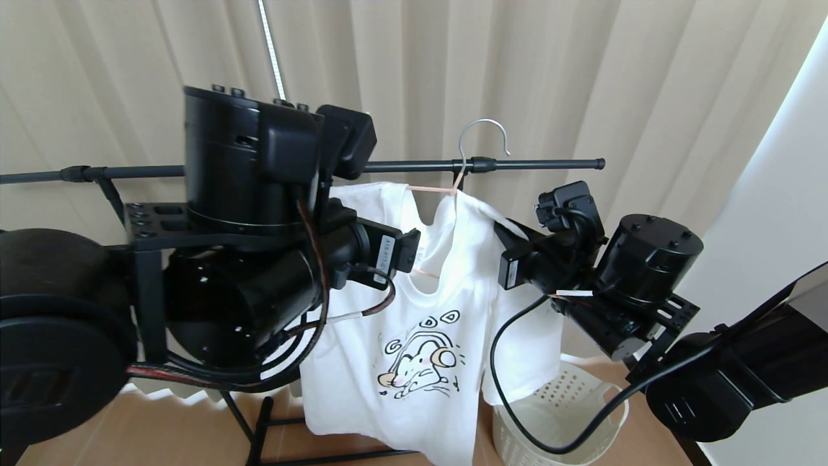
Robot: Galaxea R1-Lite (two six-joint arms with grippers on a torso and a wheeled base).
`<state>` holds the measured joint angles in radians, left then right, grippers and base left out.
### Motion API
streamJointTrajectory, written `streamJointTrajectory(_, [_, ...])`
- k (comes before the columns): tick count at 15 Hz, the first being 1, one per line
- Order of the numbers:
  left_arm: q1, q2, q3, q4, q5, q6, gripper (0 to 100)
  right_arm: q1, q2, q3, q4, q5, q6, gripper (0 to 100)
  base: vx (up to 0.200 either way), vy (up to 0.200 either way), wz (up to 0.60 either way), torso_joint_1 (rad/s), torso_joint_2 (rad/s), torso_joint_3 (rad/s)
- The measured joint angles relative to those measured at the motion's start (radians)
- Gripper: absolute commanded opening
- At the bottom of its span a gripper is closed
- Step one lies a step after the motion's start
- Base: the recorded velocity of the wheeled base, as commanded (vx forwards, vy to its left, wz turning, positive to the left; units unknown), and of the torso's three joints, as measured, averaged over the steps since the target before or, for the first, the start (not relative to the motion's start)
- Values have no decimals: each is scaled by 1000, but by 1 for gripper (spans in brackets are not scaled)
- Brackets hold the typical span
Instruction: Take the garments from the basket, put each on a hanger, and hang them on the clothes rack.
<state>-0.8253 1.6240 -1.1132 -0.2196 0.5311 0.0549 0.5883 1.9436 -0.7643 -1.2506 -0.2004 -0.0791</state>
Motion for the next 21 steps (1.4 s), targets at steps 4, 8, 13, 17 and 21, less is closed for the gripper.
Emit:
streamJointTrajectory(4, [73,-93,7,18,-163,132,100,-8,0,10,-1,23,0,0,0,0,0,0,0,0])
streamJointTrajectory(8, [186,-95,-42,87,-383,260,100,-8,0,28,-9,49,-1,0,0,0,0,0,0,0])
streamJointTrajectory(13, [273,-27,-289,429,-750,350,100,-3,-12,83,-13,108,-5,0,0,0,0,0,0,0])
streamJointTrajectory(17, [343,49,-533,771,-899,549,100,1,-24,103,-13,121,-9,0,0,0,0,0,0,0])
streamJointTrajectory(21, [355,166,-681,893,-913,710,100,13,-27,116,-13,121,-31,0,0,0,0,0,0,0])
